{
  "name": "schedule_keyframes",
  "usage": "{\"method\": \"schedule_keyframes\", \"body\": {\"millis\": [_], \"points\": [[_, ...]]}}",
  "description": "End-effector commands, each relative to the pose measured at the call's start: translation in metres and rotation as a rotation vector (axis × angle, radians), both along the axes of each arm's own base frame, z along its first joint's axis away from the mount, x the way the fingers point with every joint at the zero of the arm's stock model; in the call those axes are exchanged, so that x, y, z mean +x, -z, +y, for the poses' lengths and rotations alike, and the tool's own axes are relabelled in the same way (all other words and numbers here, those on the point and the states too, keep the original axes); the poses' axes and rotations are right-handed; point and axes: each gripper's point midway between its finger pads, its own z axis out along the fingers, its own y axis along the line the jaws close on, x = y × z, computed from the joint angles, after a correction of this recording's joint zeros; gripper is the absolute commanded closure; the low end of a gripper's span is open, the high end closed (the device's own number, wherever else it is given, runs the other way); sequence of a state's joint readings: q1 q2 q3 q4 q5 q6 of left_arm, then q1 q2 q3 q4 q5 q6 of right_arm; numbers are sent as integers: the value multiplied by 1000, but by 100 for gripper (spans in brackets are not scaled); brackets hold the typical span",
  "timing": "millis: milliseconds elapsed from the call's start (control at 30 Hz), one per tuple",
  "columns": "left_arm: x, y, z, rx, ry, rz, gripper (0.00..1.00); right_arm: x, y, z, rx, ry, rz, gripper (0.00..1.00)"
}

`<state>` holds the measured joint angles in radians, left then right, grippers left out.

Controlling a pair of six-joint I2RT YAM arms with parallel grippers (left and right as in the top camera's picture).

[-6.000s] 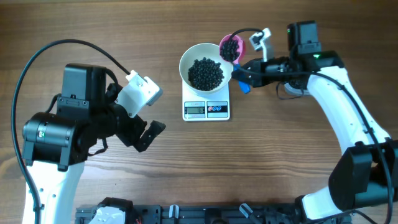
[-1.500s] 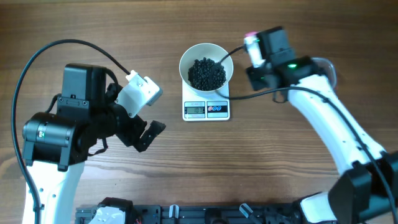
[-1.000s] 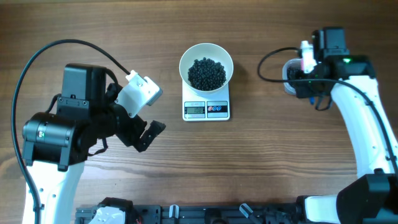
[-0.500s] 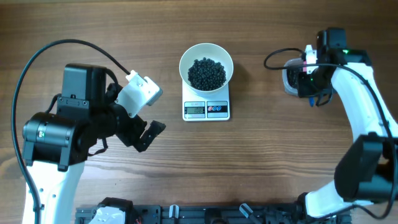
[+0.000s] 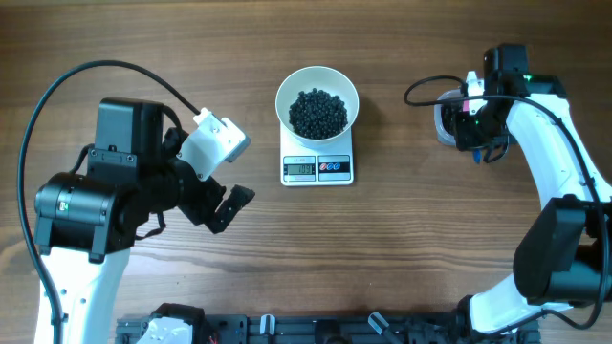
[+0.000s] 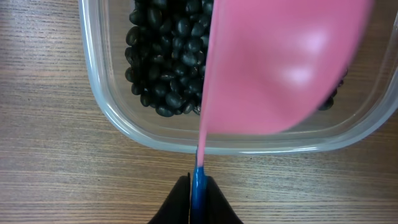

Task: Scoop item into bowl and weigh 150g on scale

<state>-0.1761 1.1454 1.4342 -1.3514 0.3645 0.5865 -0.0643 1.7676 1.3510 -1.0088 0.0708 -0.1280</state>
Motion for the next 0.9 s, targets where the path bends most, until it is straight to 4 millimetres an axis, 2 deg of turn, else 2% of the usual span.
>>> {"method": "schedule_keyframes", "body": {"millis": [0,100,133,167,533,700,867], "points": [[1,-7,0,-9,8,-23,0,4,1,2,12,-4,-1,84],[1,-7,0,-9,8,-23,0,4,1,2,12,-3,-1,85],[1,-7,0,-9,8,-23,0,4,1,2,12,-3,-1,94],[1,-7,0,-9,8,-23,0,4,1,2,12,-2,0,96],[1,-7,0,-9,8,-23,0,3,1,2,13,0,1,96],[1,-7,0,-9,8,-23,0,3,1,2,17,26,0,85],[1,-7,0,-9,8,-23,0,3,1,3,26,50,-3,81]]}}
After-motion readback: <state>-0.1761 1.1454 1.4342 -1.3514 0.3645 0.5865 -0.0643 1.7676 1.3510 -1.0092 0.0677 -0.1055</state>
